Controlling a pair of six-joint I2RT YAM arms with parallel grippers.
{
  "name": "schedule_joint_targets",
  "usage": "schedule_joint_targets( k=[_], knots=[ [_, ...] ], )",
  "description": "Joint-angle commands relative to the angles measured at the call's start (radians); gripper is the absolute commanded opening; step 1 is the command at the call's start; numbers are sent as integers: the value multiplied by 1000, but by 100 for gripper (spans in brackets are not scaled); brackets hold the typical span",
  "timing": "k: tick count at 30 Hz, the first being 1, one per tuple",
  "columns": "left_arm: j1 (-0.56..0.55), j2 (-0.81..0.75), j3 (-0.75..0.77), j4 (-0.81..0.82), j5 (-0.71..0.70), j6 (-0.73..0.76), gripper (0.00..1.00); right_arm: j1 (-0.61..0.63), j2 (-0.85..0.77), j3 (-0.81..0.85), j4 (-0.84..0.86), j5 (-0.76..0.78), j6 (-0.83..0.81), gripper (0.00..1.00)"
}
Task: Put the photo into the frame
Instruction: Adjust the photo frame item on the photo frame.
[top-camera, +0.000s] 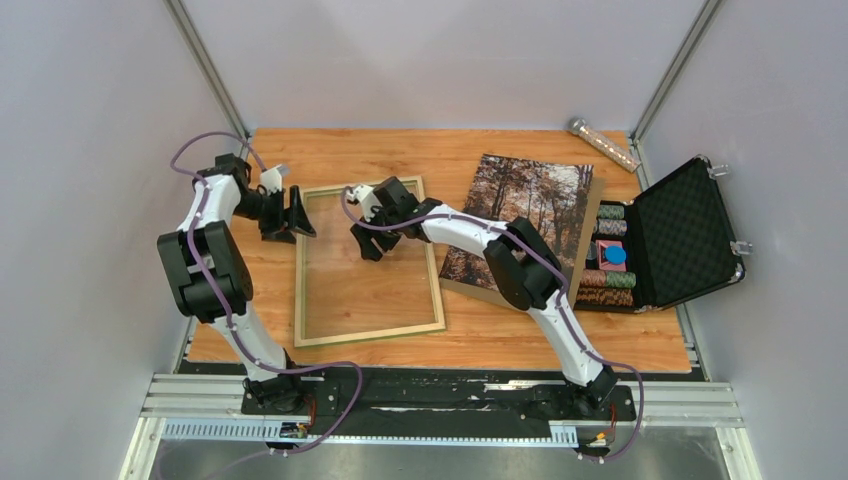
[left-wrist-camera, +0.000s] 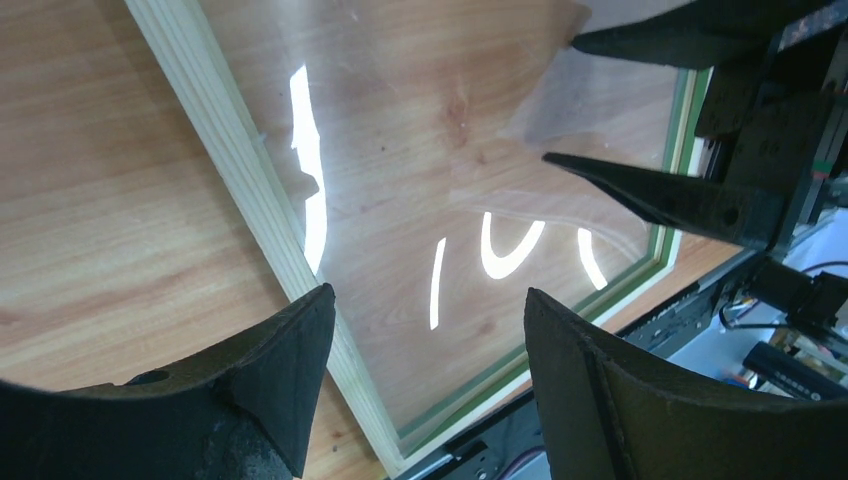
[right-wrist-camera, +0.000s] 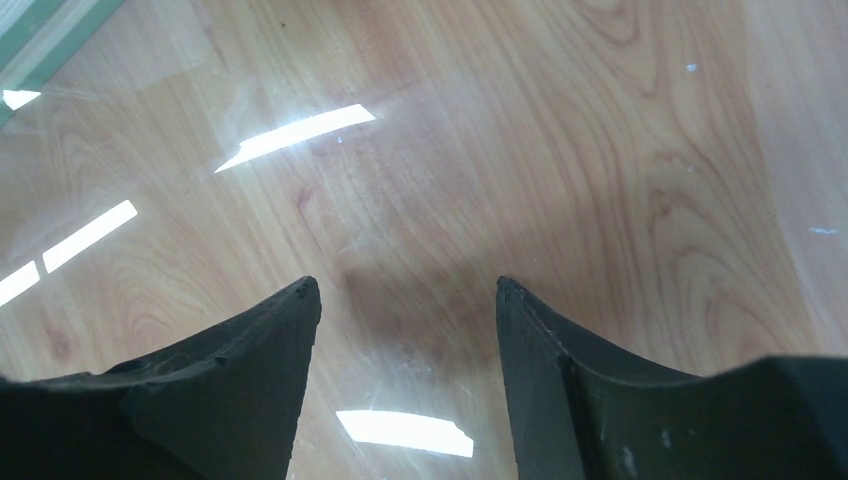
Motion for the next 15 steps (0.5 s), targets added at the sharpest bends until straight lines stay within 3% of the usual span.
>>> schedule_joint_targets(
  k=[1,15],
  knots=[
    [7,13,64,78,-4,-72,77,32,-32,-29,-79,-59,-33,64],
    [3,54,79,277,16,-211,78,36,-97,-52,-108,-56,-77,65]
  ],
)
